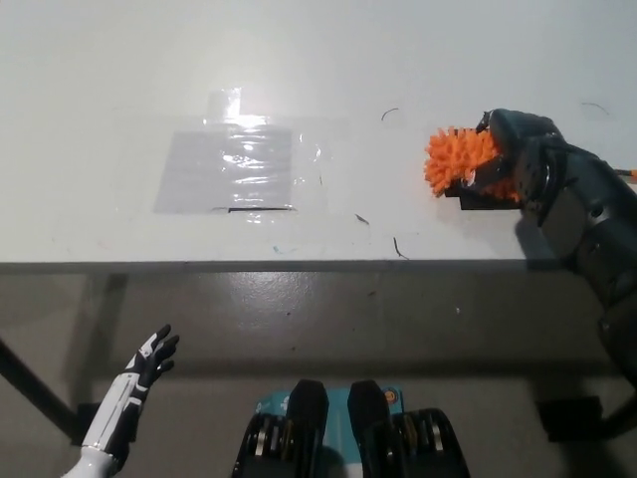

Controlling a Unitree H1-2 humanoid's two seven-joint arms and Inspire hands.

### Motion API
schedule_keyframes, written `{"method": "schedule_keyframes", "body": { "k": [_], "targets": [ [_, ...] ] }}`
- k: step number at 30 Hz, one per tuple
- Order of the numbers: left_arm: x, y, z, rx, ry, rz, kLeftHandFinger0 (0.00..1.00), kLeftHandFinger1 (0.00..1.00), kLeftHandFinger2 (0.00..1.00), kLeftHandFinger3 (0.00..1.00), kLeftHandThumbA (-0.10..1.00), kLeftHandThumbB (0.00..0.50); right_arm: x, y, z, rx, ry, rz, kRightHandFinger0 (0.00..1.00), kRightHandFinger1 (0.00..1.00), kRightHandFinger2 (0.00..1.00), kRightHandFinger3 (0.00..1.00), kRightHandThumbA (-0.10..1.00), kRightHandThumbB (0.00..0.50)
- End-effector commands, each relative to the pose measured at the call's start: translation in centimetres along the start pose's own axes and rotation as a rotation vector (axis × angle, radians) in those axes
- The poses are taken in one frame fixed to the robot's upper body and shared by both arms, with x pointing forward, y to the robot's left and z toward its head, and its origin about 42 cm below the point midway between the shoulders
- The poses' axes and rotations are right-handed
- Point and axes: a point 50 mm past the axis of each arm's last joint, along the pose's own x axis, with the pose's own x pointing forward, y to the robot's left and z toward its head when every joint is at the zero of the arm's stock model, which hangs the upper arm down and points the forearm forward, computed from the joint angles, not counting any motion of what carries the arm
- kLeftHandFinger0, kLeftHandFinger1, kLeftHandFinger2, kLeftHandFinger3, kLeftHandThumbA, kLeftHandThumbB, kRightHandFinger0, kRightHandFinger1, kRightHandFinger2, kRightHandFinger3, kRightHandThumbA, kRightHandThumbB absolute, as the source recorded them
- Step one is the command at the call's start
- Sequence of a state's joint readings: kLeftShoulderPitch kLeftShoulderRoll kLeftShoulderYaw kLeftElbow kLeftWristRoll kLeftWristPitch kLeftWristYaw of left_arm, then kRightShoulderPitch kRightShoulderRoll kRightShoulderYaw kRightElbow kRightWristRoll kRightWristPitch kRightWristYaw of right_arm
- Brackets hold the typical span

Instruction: The robot uses it right hand to pick up an extended orange duster kept in the middle of the desk and presses its handle against the desk to collapse it

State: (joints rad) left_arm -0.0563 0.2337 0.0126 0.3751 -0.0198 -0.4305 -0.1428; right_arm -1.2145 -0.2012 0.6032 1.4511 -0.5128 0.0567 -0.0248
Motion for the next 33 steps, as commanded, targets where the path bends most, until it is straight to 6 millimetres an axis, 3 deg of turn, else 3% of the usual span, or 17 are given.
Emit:
{"method": "schedule_keyframes", "body": {
  "k": [1,2,3,4,8,14,16,17,18,19,21,23,24,26,27,29,33],
  "targets": [
    [0.8,1.2,1.5,0.018,-0.085,-0.001,1.0,1.0,1.0,1.0,1.0,0.282,0.1,-2.6,-0.3,-0.043,-0.031,-0.11,0.18,0.25,0.36,0.63,-0.1,0.22],
    [0.8,1.3,1.5,0.017,-0.086,0.0,1.0,1.0,1.0,1.0,1.0,0.282,0.1,-2.9,-0.3,-0.042,-0.036,-0.118,0.09,0.17,0.29,0.53,-0.1,0.212],
    [0.8,1.3,1.5,0.015,-0.086,0.002,1.0,1.0,1.0,1.0,1.0,0.29,0.1,-3.3,-0.1,-0.045,-0.037,-0.124,0.11,0.2,0.32,0.55,-0.1,0.204],
    [0.9,1.3,1.6,0.01,-0.089,0.0,1.0,1.0,1.0,1.0,1.0,0.283,0.1,-3.8,0.0,-0.045,-0.043,-0.132,0.26,0.33,0.42,0.58,-0.1,0.215],
    [0.7,1.3,1.5,0.009,-0.088,-0.001,1.0,1.0,1.0,1.0,1.0,0.298,0.0,-5.2,0.3,-0.043,-0.077,-0.183,0.04,0.17,0.29,0.4,-0.1,0.218],
    [0.8,1.5,1.6,0.009,-0.089,0.001,1.0,1.0,1.0,1.0,1.0,0.302,-0.6,-10.6,3.4,0.018,-0.209,-0.351,0.0,0.02,0.2,0.25,-0.1,0.208],
    [0.8,1.4,1.5,0.007,-0.089,0.003,1.0,1.0,1.0,1.0,1.0,0.301,-1.1,-13.1,4.7,0.075,-0.272,-0.422,0.0,0.04,0.54,0.55,-0.1,0.175],
    [0.8,1.4,1.5,0.007,-0.087,0.002,1.0,1.0,1.0,1.0,1.0,0.301,-1.6,-15.2,5.8,0.113,-0.304,-0.459,0.0,0.14,0.81,0.77,-0.1,0.138],
    [0.6,1.4,1.5,0.006,-0.085,0.002,1.0,1.0,1.0,1.0,1.0,0.299,-2.1,-17.2,6.7,0.139,-0.337,-0.485,0.01,0.26,0.97,0.89,-0.1,0.132],
    [0.6,1.4,1.4,0.006,-0.084,0.002,1.0,1.0,1.0,1.0,1.0,0.296,-2.5,-18.4,7.3,0.148,-0.355,-0.5,0.01,0.4,1.0,1.0,-0.1,0.122],
    [0.5,1.3,1.3,0.001,-0.081,-0.002,1.0,1.0,1.0,1.0,1.0,0.286,-3.4,-21.1,8.5,0.158,-0.377,-0.534,0.01,0.56,0.98,1.0,-0.1,0.12],
    [0.4,1.3,1.2,0.002,-0.076,-0.003,1.0,1.0,1.0,1.0,1.0,0.286,-4.4,-23.5,9.5,0.15,-0.42,-0.584,0.0,0.46,0.86,0.85,-0.1,0.154],
    [0.3,1.2,1.2,0.004,-0.077,-0.002,1.0,1.0,1.0,1.0,1.0,0.283,-5.0,-24.8,10.2,0.152,-0.434,-0.601,0.0,0.44,0.85,0.87,-0.1,0.135],
    [0.2,1.3,1.3,0.007,-0.077,0.001,1.0,1.0,1.0,1.0,1.0,0.277,-5.9,-26.7,11.3,0.141,-0.441,-0.62,0.03,0.55,0.97,1.0,-0.1,0.124],
    [0.2,1.3,1.3,0.006,-0.078,0.001,1.0,1.0,1.0,1.0,1.0,0.282,-6.6,-28.1,11.8,0.143,-0.463,-0.643,0.05,0.58,0.99,1.0,-0.1,0.148],
    [0.3,1.5,1.3,0.006,-0.077,0.003,1.0,1.0,1.0,1.0,1.0,0.285,-7.9,-30.2,12.7,0.159,-0.524,-0.681,0.0,0.5,0.9,0.99,-0.1,0.163],
    [0.2,1.5,1.0,0.008,-0.066,0.0,1.0,1.0,1.0,1.0,1.0,0.284,-10.8,-34.3,14.7,0.347,-0.632,-0.777,0.0,0.31,0.75,0.79,-0.1,0.151]
  ]
}}
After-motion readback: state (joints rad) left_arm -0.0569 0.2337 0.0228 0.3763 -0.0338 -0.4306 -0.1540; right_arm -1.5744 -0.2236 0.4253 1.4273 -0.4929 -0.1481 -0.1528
